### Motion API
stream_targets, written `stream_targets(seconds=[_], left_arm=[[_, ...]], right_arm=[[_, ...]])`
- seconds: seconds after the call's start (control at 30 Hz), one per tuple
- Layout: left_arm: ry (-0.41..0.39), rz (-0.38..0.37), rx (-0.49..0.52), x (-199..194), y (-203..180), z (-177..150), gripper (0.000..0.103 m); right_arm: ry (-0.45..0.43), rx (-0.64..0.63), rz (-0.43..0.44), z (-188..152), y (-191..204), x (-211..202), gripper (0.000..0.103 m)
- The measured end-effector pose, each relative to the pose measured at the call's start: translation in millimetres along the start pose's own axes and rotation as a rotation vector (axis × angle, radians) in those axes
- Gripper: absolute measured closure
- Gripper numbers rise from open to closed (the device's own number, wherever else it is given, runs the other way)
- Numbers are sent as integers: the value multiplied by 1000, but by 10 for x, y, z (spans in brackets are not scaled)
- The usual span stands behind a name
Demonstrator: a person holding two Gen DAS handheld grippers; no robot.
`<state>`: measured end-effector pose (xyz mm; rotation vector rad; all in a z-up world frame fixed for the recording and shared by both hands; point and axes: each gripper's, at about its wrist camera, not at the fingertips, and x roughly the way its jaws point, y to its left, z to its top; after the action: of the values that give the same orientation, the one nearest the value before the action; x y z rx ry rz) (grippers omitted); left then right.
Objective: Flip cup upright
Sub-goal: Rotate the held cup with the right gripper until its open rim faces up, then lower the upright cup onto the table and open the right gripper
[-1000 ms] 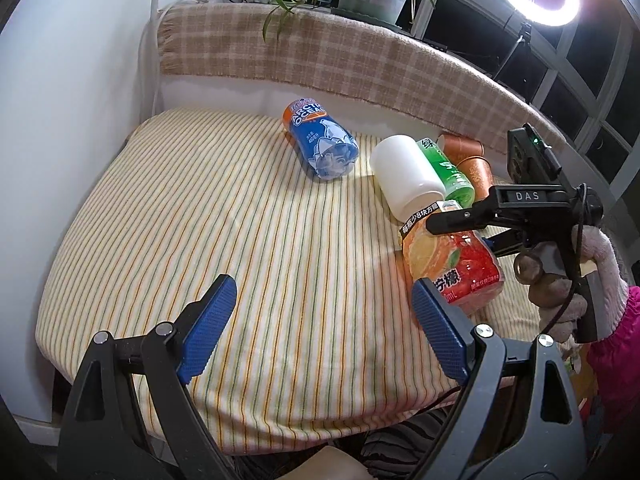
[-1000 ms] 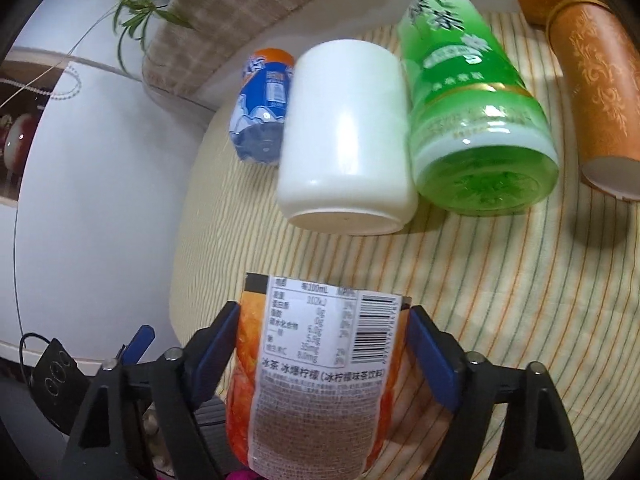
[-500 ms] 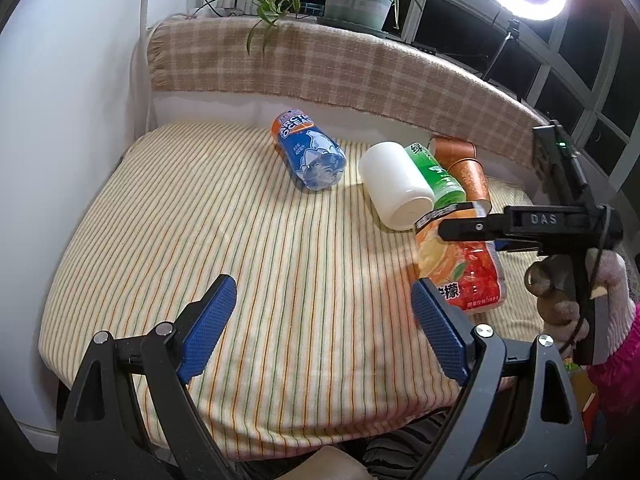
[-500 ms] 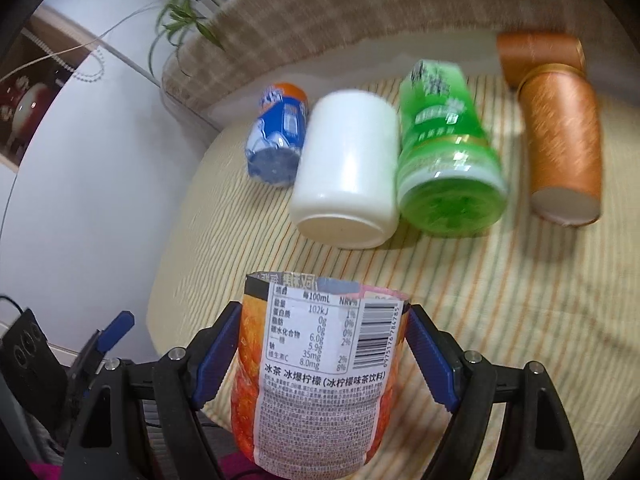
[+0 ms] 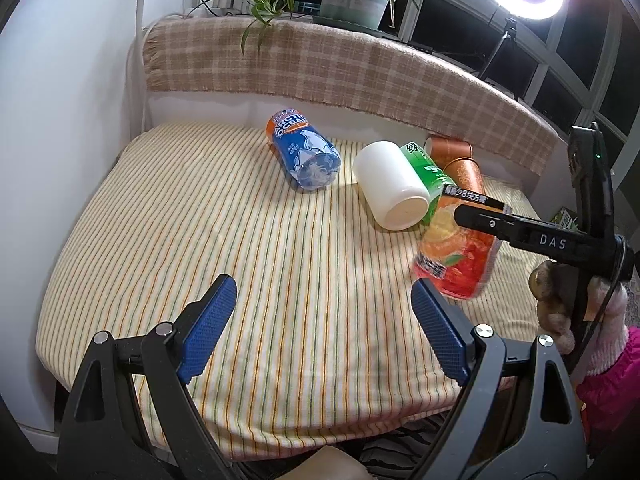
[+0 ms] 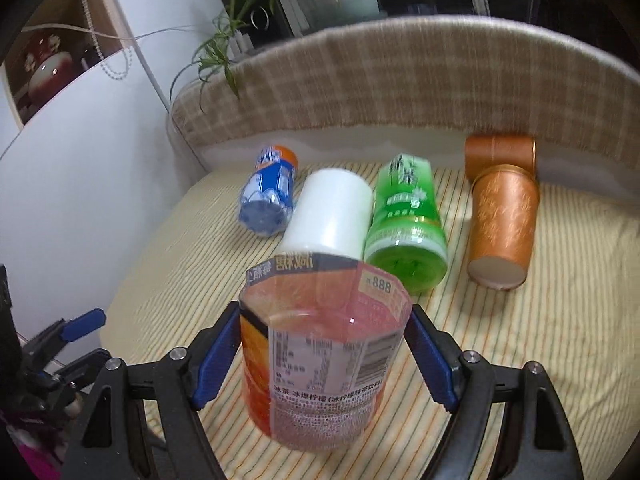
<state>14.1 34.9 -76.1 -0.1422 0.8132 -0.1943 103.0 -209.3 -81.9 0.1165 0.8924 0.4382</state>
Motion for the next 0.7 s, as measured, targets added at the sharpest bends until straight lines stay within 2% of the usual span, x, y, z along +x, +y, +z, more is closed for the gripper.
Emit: stream_targets(seconds=[0.17, 0.4, 0.7], left_arm=[[1, -2, -4, -4, -2, 0, 12], [2, -1, -6, -15, 2, -9, 12], [-6, 1, 4, -44, -26, -17, 12]], right_arm=[[-61, -74, -75, -42, 84, -10, 22], [-100, -117, -127, -123, 121, -24, 22], [-110, -185, -174, -202, 240, -23, 22]])
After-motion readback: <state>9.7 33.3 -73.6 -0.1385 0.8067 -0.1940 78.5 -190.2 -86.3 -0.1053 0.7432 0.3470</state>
